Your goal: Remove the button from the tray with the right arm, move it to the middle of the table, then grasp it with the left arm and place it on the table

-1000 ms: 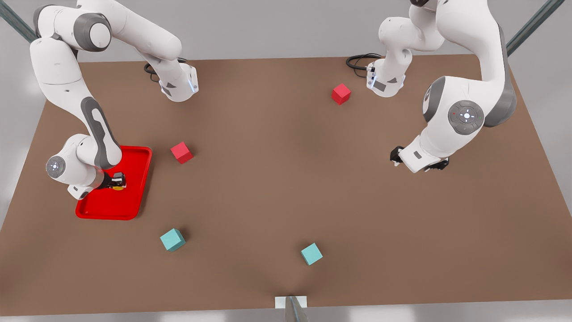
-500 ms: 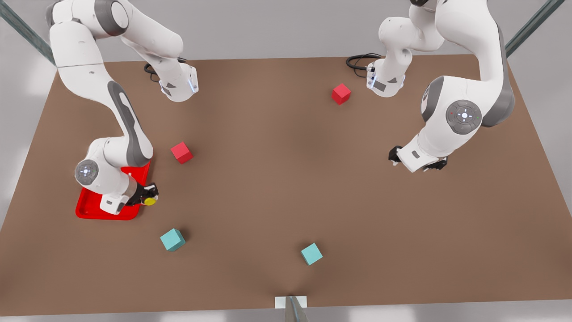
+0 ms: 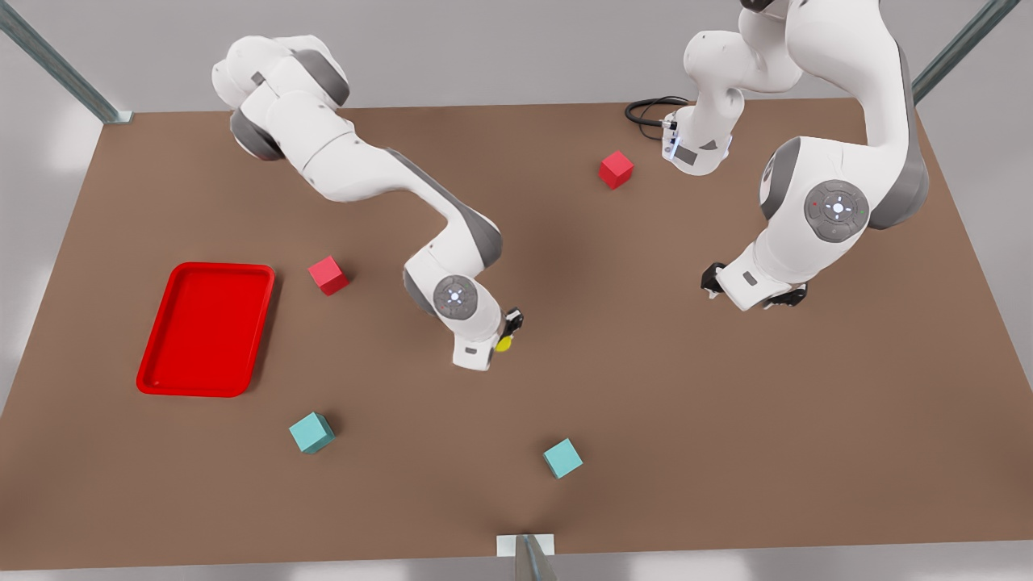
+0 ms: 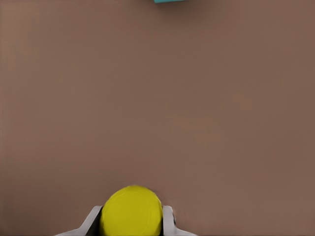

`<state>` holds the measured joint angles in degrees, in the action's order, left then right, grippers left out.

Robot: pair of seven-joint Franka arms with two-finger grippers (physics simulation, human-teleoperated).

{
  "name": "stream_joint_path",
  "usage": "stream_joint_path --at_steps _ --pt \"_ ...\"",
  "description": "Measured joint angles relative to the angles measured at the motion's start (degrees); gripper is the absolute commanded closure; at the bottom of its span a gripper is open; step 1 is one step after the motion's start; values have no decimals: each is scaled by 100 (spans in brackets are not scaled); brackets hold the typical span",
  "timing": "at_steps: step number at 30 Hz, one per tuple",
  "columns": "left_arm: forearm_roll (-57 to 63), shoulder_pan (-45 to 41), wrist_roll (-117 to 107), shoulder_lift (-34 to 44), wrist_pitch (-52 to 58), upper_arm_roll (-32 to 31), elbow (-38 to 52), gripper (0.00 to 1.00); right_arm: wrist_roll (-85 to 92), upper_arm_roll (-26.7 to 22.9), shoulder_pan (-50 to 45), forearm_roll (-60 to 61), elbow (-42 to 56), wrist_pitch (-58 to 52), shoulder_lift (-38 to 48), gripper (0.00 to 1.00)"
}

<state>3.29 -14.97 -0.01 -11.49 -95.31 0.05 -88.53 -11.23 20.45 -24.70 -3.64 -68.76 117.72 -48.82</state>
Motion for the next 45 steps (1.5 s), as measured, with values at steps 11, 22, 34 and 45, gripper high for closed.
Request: stream_joint_path --at_steps 11,22,34,45 --pt "1 1 -2 -67 -14 -5 0 0 -2949 -31 -574 -11 926 -14 -849 60" --pt "1 -1 -3 -118 -56 -5 0 0 -4703 -45 -534 26 912 208 -916 0" --pt "193 -113 -1593 -2247 -1269 -2076 155 0 -2878 -529 2844 -123 -1080 -1780 3314 0" --pt "785 -695 -4754 -3842 -2941 -1924 1262 0 -1239 -1559 2523 -139 -897 -2998 3358 0"
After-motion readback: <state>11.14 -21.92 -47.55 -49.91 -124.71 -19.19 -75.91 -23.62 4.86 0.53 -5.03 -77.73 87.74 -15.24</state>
